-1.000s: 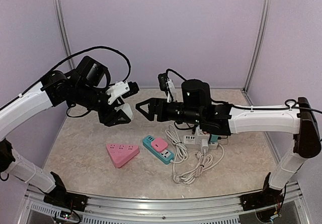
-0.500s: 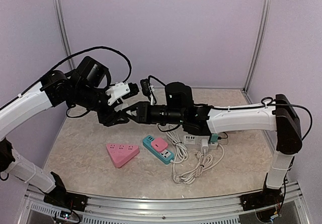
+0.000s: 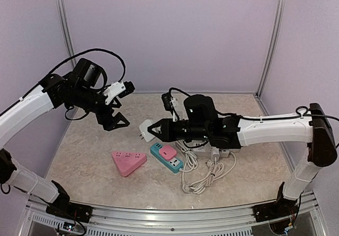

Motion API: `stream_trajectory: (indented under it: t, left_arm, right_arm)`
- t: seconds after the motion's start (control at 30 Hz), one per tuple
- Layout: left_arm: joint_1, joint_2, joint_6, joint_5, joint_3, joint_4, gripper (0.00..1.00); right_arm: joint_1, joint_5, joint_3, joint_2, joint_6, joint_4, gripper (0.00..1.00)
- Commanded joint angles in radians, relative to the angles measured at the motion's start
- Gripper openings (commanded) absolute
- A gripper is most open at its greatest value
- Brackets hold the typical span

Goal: Insert the plug
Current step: Pick up the plug from the center of the board, then move the socket to the center of the board.

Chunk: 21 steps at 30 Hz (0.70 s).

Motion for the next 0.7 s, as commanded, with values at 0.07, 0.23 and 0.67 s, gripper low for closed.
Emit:
stream_trajectory:
  t: [0.07, 0.23, 0.67]
  left_arm:
    - [0.088, 0.059, 0.03, 0.019, -0.15, 0.015, 0.89]
    - [0.158, 0.253, 0.129, 0.006, -0.165, 0.038, 0.78]
    - [0.229, 0.335, 0.995, -0.009, -0.264, -0.019, 0.92]
  right_arm:
    - [0.002, 0.295, -0.149, -0.234, -0.105, -0.197, 0.0]
    - [0.003, 0.357, -0.212, -0.31, -0.108, -0.243, 0.0]
    - [0.006, 0.347, -0.281, -0.354, -0.105, -0.258, 0.0]
